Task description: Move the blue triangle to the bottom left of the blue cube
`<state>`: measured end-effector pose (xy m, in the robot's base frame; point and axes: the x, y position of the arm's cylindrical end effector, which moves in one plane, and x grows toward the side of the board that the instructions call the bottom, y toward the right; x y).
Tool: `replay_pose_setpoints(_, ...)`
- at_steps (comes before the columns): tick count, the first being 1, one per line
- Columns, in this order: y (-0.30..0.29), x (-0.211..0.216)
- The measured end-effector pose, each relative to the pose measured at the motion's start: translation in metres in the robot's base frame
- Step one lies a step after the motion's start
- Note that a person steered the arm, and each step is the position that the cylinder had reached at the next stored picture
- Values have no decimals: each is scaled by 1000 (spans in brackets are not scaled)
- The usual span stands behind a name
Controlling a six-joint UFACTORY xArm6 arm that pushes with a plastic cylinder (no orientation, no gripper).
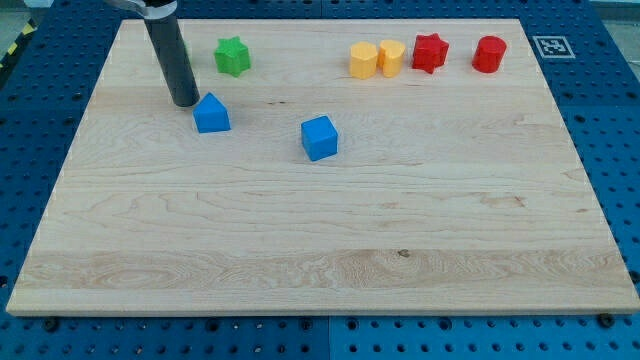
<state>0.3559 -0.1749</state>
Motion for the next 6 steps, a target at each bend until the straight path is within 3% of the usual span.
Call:
replay_pose_setpoints(3,40,12)
replay_pose_setpoints(6,45,86)
